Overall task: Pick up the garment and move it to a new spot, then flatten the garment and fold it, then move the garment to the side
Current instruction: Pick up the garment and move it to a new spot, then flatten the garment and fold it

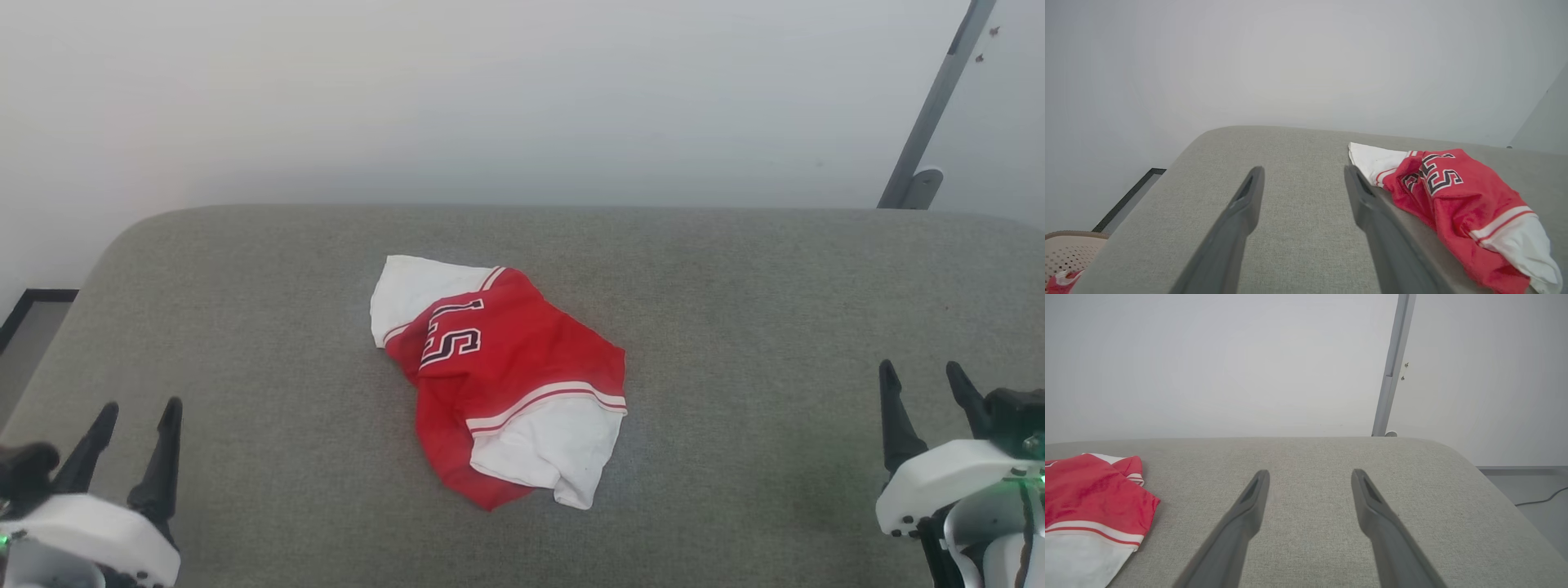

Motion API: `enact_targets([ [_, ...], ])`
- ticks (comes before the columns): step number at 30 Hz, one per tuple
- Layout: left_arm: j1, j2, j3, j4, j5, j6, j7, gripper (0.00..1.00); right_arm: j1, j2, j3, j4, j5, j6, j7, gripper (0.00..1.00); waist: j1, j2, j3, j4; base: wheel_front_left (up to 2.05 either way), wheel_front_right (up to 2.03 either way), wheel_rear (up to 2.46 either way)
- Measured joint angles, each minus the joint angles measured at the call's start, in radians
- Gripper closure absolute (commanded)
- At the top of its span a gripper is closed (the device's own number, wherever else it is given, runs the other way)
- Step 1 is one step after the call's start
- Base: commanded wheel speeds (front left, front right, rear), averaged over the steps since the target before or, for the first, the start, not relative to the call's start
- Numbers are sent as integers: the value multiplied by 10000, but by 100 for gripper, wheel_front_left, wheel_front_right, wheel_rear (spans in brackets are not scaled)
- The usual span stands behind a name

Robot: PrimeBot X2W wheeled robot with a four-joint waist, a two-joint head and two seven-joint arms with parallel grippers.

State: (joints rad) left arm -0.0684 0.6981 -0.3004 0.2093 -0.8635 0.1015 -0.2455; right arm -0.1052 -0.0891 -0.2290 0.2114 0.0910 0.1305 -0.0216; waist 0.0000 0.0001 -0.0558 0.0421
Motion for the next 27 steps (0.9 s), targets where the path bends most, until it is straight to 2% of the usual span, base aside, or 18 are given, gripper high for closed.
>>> enact_targets([
  [9,502,12,410,-322,-67,-270,-105,0,98,59,-29,-23,54,0,-2,0,0,-1,66,98,0,0,0],
  [17,476,27,332,-548,13,-236,-67,0,105,65,79,-59,92,0,46,0,0,0,157,172,0,0,0],
  [22,250,-33,167,-752,69,-180,67,0,167,52,750,-36,334,0,301,0,0,0,271,480,0,0,0],
  [27,13,-88,-58,-970,203,-92,267,0,76,-77,2082,-33,675,0,936,0,0,0,523,922,0,0,0],
])
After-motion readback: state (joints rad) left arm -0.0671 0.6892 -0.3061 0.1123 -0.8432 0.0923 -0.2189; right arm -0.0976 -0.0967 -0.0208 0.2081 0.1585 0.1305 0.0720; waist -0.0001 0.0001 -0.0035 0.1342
